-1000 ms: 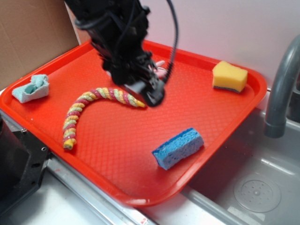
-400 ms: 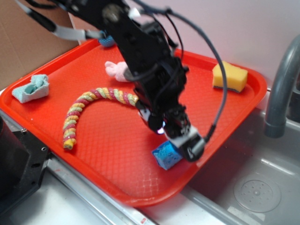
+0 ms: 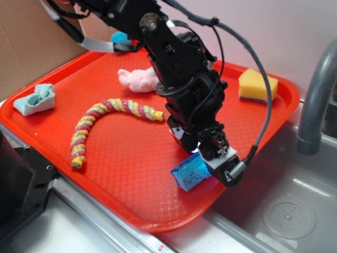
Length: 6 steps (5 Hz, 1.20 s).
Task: Grab the blue sponge.
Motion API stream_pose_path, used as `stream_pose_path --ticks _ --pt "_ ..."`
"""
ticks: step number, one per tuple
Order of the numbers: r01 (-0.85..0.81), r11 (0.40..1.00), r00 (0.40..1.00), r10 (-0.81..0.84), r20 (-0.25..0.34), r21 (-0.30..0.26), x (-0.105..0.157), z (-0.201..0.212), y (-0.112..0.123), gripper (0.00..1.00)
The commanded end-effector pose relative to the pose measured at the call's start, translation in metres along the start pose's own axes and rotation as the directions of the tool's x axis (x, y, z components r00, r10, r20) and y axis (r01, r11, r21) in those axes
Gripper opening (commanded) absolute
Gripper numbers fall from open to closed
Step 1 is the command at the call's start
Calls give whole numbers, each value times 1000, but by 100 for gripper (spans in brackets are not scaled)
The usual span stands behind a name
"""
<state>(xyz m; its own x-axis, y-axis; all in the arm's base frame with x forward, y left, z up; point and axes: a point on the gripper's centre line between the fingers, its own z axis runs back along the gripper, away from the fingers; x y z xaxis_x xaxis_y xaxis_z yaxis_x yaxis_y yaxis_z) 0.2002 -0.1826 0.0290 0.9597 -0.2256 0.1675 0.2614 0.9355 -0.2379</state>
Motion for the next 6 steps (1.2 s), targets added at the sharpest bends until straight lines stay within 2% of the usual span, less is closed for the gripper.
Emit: stream_pose_path --ticks 1,2,3,4,5,6 --pt "5 1000 1000 -5 9 28 -2 2 -1 0" --pt "15 999 1000 -15 15 44 -3 2 -1 0" --pt "14 999 998 -16 53 51 -2 10 -5 0" --pt "6 993 999 -12 45 116 0 58 -16 0" --pt "-18 976 996 0 86 215 8 113 3 0" --pt "-168 945 981 133 140 280 4 170 37 0"
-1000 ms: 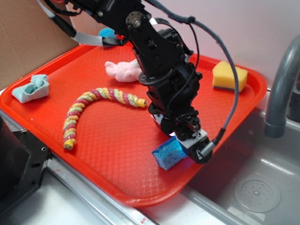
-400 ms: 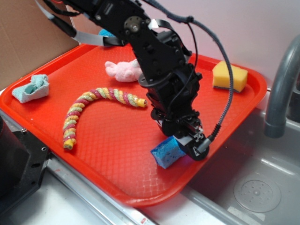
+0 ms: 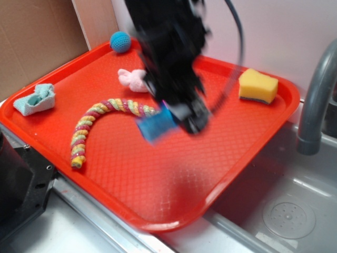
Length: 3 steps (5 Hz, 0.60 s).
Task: Grab the blue sponge.
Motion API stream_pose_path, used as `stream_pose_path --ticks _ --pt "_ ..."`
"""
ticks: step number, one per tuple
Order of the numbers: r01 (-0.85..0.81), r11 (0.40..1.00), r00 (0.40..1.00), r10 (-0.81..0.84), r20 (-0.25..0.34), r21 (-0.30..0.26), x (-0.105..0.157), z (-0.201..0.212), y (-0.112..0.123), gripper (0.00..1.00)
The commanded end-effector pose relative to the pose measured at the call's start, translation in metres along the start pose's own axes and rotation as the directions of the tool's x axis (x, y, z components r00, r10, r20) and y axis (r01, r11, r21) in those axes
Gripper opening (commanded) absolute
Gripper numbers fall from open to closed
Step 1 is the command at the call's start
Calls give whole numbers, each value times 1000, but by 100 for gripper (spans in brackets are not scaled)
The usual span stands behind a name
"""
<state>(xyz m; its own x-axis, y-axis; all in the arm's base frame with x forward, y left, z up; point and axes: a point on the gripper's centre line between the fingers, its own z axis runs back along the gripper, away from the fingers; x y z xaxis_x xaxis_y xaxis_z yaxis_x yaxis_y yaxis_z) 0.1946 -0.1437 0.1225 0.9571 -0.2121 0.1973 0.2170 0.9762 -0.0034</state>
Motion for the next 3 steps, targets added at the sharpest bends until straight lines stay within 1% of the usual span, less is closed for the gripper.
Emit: stream_pose_path --ticks 1,2,3 --pt "-244 964 968 235 90 105 -8 80 73 0" --pt "-292 947 954 278 115 132 -18 94 84 0" --pt "-270 956 961 259 97 114 -17 85 77 0"
